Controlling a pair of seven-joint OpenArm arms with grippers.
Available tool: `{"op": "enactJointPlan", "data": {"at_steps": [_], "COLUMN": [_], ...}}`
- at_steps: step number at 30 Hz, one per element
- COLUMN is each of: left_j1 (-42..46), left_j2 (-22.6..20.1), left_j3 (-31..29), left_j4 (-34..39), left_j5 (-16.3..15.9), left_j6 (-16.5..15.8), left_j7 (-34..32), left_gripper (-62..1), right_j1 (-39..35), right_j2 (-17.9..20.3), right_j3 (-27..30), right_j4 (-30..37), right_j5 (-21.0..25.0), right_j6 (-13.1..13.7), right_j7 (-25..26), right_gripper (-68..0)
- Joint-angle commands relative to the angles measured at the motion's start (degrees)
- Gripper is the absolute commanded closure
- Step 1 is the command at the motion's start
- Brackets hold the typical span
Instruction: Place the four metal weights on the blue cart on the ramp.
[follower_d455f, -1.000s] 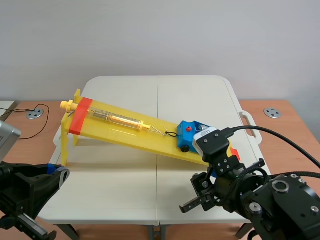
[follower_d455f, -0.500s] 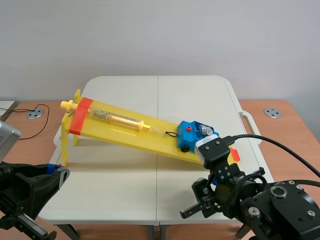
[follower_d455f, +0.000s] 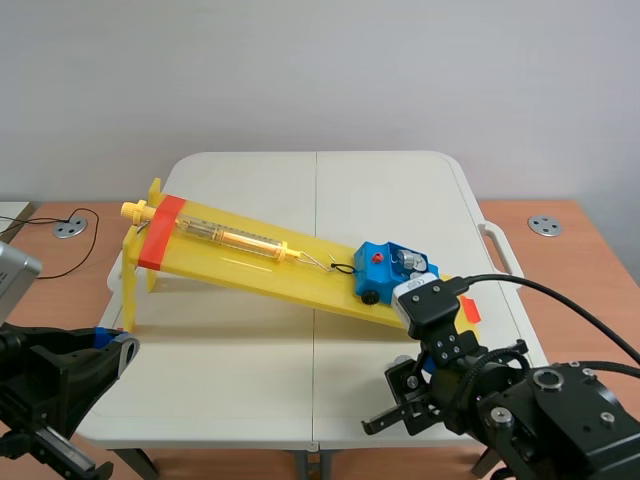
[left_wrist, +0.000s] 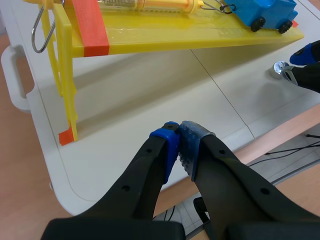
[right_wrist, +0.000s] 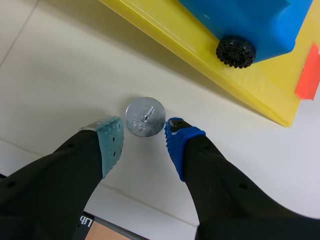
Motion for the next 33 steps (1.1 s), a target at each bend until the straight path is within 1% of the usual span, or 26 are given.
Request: {"op": "enactJointPlan", "data": {"at_steps": [1,3,6,9,13,17,23,28,33], "left_j1": [-1.2,-1.4,-1.9,-2.1,-2.1,-2.1,-2.1,-2.1,-2.1], "left_j2": [0.5,0.5,0.5,0.5,0.5,0.5,0.5,0.5,0.5], "left_j3": [-0.9,-0.9,-0.9,-0.9,-0.9,-0.9,-0.9,-0.9,-0.9], "left_j4": [4.0,4.0,4.0,4.0,4.0,4.0,4.0,4.0,4.0], "left_j5": [-3.0,-3.0,-3.0,-3.0,-3.0,-3.0,-3.0,-3.0,-3.0], "left_j6": [-1.4,-1.4,-1.4,-1.4,-1.4,-1.4,-1.4,-1.4,-1.4], "left_j7": [-6.0,-6.0,-6.0,-6.0,-5.9,-5.9,-5.9,-6.0,-6.0], "left_gripper": [-3.1,-3.1,-3.1,-3.1,-3.1,-3.1,-3.1,-3.1,-3.1], "right_j1": [4.9,4.9,4.9,4.9,4.9,5.7,7.5,7.7,7.7], "right_j2": [-1.0,-1.1,-1.1,-1.1,-1.5,-2.1,-2.8,-2.8,-2.8], "right_j3": [1.3,1.3,1.3,1.3,1.3,1.3,1.3,1.3,1.3], "right_j4": [2.6,2.6,2.6,2.6,2.3,0.9,-2.1,-3.3,-3.5], "right_j5": [3.2,3.4,3.4,3.4,3.5,3.8,4.1,4.1,4.1], "right_j6": [0.0,0.1,1.2,1.2,1.5,2.6,3.4,3.4,3.4], "right_j7": [7.1,7.5,7.6,7.6,7.8,7.8,7.7,7.7,7.2], "right_gripper": [-21.3,-21.3,-21.3,-21.3,-17.8,-17.8,-17.6,-12.8,-3.9]}}
